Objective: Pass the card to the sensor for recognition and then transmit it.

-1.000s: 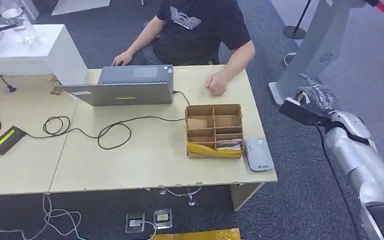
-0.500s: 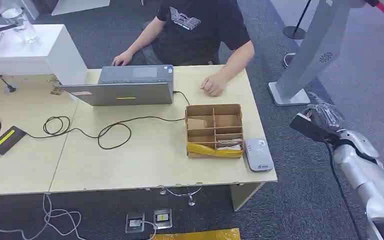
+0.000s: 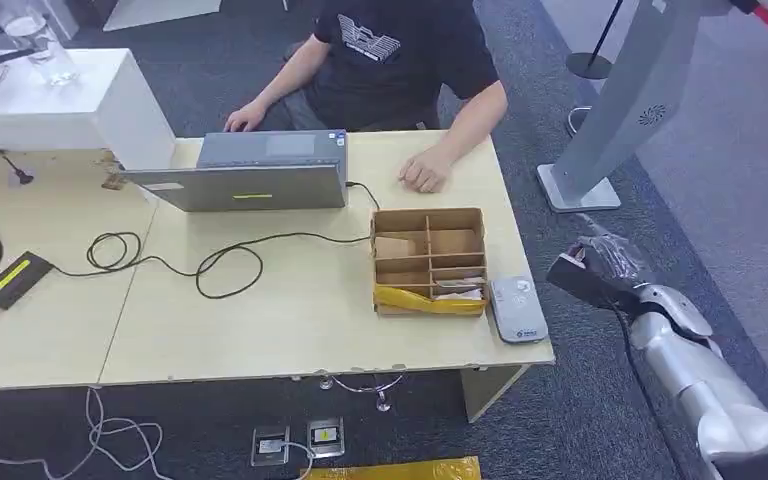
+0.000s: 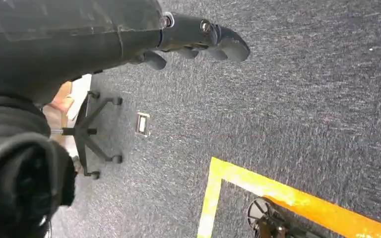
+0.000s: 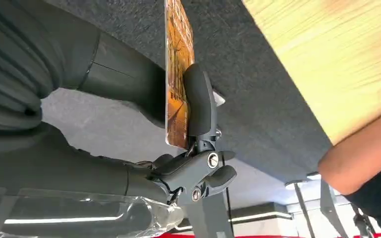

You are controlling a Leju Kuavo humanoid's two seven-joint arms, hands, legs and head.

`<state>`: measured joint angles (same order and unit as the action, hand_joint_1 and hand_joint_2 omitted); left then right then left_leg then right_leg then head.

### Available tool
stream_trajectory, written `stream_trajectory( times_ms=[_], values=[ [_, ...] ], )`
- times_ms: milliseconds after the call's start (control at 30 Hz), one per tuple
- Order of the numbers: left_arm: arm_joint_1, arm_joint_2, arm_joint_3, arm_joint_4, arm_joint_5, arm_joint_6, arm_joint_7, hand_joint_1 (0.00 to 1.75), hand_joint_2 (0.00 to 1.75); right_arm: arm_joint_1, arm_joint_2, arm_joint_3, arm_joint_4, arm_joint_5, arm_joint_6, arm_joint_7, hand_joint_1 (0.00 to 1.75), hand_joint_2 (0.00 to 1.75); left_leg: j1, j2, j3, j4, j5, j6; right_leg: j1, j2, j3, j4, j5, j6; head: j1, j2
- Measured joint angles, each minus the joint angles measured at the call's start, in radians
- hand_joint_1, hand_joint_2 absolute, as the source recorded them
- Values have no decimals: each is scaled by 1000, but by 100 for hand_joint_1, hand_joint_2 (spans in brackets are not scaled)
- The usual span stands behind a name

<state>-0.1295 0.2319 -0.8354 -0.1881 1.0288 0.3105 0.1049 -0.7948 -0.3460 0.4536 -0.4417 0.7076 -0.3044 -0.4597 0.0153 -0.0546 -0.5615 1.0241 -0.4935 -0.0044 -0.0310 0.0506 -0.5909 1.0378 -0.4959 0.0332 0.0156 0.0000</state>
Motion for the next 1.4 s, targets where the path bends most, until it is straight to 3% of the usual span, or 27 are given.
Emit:
stream_trajectory(
  times_ms=[467, 1400],
  values=[
    [-1, -1, -18, 0, 3, 13, 22, 0, 0, 10, 51, 35, 0, -5, -6, 2, 175, 175, 0, 0, 0, 0, 0, 0, 0, 0, 0, 0, 0, 0, 0, 0],
    [-1, -1, -32, 0, -6, 21, 34, 0, 0, 62, 56, 72, 0, -64, 0, 15, 175, 175, 0, 2, 1, 0, 0, 0, 0, 2, 0, 0, 0, 0, 0, 0]
  ],
)
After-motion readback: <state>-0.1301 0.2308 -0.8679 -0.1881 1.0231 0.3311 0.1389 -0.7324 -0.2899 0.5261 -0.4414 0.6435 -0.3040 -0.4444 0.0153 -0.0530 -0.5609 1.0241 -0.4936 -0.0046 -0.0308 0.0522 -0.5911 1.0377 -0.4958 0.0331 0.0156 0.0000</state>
